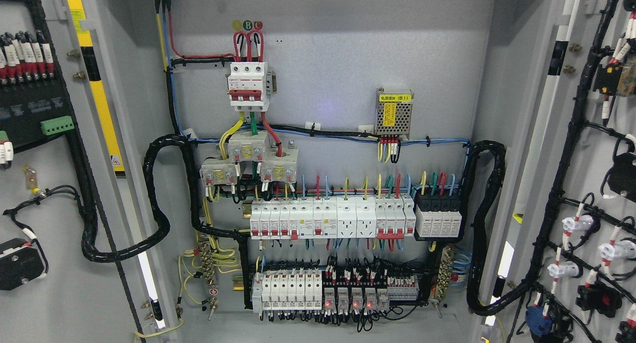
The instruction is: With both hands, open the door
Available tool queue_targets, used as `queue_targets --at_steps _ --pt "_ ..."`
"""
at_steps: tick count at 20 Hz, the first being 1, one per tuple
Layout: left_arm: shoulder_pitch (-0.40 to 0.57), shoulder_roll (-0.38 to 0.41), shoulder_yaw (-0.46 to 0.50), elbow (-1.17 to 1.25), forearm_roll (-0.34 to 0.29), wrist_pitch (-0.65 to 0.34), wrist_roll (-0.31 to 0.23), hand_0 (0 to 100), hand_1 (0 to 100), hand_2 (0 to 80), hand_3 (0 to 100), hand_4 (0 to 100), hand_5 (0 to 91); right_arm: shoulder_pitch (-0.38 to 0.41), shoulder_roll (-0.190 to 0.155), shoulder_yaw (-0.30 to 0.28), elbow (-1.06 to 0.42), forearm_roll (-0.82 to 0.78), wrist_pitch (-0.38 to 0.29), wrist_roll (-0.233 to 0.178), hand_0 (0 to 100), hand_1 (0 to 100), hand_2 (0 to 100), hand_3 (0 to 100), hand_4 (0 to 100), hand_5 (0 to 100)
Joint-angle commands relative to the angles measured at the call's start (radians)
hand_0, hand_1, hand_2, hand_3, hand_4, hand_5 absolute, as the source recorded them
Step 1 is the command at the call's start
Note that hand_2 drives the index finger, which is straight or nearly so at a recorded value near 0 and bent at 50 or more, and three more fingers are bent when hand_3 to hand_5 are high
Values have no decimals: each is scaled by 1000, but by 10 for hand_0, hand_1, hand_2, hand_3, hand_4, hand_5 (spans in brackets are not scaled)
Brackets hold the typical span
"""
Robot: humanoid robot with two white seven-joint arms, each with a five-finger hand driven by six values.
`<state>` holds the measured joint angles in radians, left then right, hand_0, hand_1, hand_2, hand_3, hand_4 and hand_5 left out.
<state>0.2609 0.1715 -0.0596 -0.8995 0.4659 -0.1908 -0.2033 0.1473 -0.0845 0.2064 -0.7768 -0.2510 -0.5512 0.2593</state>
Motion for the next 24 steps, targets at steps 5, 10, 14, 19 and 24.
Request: queue_targets --at_steps 5,10,14,19,24 --pt "-46 -119 -75 712 -18 17 -13 120 556 0 0 0 0 -20 60 -4 642 4 264 -76 0 500 40 0 0 0" --pt "-46 -110 -72 717 -113 146 -25 120 556 0 0 0 0 -28 51 -2 656 4 491 -140 0 500 40 0 0 0" --pt "-48 -110 -72 726 -174 143 -18 120 556 0 0 0 0 -72 46 -4 680 4 548 -144 0 500 40 0 0 0" --pt "-68 -106 -71 728 -174 143 -16 120 556 0 0 0 0 -83 48 -2 674 6 548 -173 0 500 40 0 0 0" --pt "-88 -102 -71 728 -174 142 -1 120 556 0 0 0 0 -83 54 5 671 7 548 -173 0 500 40 0 0 0"
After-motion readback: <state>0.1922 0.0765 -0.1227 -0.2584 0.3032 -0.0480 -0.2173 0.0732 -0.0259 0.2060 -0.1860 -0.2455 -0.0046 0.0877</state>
